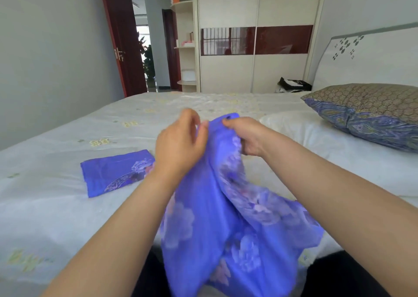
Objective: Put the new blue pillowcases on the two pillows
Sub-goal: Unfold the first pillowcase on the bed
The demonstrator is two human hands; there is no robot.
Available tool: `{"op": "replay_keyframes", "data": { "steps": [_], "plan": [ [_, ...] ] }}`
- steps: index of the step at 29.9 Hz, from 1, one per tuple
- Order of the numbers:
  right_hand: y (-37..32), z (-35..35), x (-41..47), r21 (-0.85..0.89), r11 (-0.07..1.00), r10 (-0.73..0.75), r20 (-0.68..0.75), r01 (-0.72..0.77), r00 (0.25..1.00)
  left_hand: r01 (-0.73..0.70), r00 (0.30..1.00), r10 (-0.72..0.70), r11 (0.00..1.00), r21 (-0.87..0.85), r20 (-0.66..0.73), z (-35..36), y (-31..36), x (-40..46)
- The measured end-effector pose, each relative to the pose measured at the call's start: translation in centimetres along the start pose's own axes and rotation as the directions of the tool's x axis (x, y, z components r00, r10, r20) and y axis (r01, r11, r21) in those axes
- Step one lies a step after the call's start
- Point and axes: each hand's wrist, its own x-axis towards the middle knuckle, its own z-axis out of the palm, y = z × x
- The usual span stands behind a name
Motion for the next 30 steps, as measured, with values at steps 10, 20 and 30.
{"op": "replay_keyframes", "data": {
  "steps": [10, 20, 30],
  "plan": [
    [-1.0, 1.1, 1.3, 0.618, 0.785, -0.167, 0.134, 0.049, 0.977, 0.651, 0.749, -0.465, 0.65, -0.393, 0.472, 6.4, -1.1, -2.2],
    [-3.2, -0.8, 1.5, 0.637, 0.685, -0.364, -0.121, 0.353, 0.924, 0.765, 0.642, -0.632, 0.564, -0.311, 0.433, 9.7, -7.0, -0.9],
    [-3.1, -0.9, 3.3, 0.72, 0.643, -0.331, -0.046, 0.261, 0.942, 0.63, 0.756, -0.182, 0.464, -0.623, 0.629, 9.0, -0.9, -0.7]
  ]
}}
